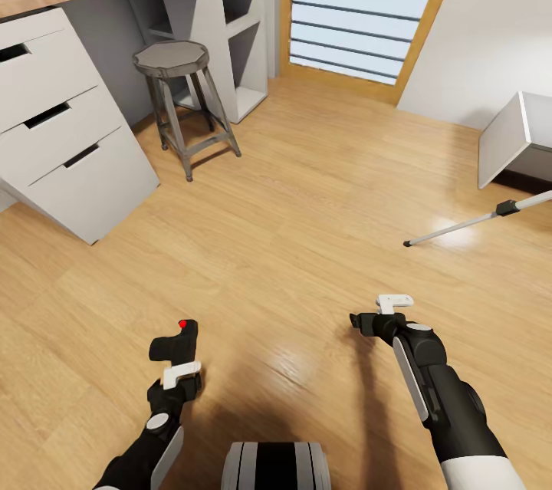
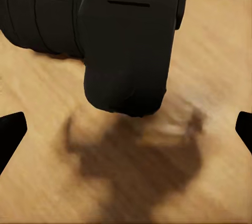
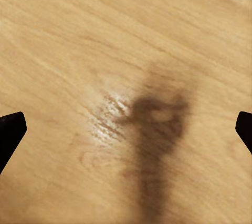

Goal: Attach the digital camera to the camera tripod in the bedroom.

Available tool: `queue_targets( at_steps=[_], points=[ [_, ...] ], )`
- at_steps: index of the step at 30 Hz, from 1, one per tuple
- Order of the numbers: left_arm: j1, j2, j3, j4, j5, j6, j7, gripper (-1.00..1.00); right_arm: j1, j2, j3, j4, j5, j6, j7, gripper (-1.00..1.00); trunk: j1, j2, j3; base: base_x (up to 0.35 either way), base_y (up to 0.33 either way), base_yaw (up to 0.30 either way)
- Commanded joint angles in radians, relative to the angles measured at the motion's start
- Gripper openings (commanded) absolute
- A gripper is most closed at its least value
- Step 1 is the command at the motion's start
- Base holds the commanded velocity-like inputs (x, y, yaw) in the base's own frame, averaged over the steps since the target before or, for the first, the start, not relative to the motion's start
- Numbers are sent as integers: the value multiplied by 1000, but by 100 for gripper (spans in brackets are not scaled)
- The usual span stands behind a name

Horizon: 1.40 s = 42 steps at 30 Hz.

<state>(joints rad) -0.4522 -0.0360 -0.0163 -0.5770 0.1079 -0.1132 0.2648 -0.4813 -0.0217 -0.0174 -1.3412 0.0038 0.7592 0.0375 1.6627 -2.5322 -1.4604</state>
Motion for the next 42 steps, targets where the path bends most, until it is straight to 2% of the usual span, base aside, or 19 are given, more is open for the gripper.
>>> queue_targets(
  at_steps=[1, 14, 32, 42],
  points=[
    [0, 0, -2, 14, 10, -19, 2, 100, 0, 0, -1, -1, 1, 5, 4, 100, 0, 0, -1, 0, 0, 0],
    [0, -1, -4, 56, 9, -48, 2, 100, 0, -1, -1, -1, 1, 5, 1, 100, 0, 0, -1, 0, 0, 0],
    [0, -6, -15, 51, 9, -51, 2, 100, 0, -1, -1, -1, 1, 5, 1, 100, 0, 0, -1, 2, 0, 0],
    [0, -4, -17, 57, 9, -51, 2, 100, 0, -1, -1, -1, 1, 4, 1, 100, 0, 0, -1, 106, 0, 0]
  ],
)
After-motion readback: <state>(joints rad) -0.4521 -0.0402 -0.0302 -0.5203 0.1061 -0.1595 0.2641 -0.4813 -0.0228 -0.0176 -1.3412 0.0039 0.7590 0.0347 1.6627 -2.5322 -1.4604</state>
